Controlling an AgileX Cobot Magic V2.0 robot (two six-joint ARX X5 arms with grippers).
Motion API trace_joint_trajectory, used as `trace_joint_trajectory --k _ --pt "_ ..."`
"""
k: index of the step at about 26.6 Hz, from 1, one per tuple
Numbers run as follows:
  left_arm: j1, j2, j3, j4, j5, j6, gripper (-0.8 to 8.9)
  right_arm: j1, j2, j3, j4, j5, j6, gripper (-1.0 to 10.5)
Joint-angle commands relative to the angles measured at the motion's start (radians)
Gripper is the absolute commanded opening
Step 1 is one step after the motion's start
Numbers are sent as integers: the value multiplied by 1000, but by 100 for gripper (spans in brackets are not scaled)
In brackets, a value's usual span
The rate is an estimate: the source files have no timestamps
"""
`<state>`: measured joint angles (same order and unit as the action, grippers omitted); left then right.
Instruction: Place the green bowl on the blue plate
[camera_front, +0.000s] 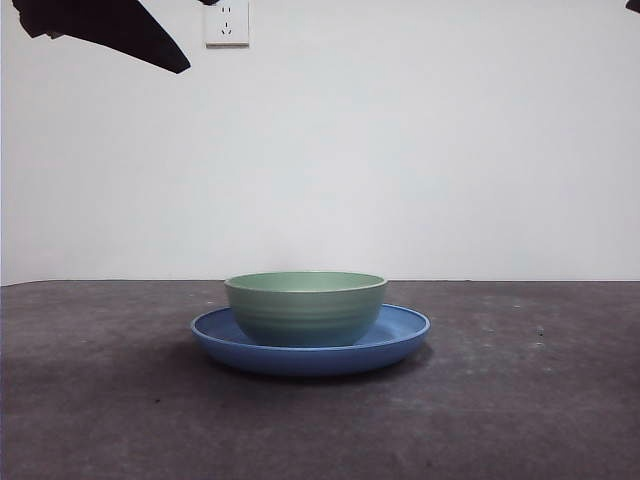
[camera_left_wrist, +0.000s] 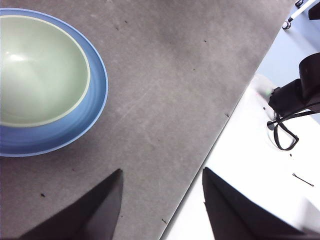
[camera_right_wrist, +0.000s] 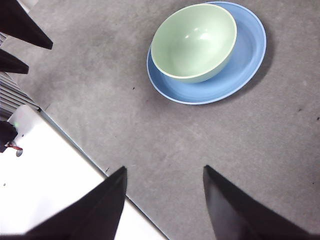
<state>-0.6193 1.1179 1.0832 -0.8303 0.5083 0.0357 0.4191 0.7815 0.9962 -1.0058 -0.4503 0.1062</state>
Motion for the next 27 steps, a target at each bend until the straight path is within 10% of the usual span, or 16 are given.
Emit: trace_joint_trajectory --k 1,5,9,27 --pt "-9 5 10 8 8 6 249 7 8 19 6 -3 -14 244" --pt "-9 5 10 8 8 6 232 7 8 19 4 -2 -14 226" --pt "-9 5 10 8 8 6 9 7 8 19 -1 -2 -18 7" --pt "-8 5 10 9 8 6 9 7 7 19 40 -2 -14 8"
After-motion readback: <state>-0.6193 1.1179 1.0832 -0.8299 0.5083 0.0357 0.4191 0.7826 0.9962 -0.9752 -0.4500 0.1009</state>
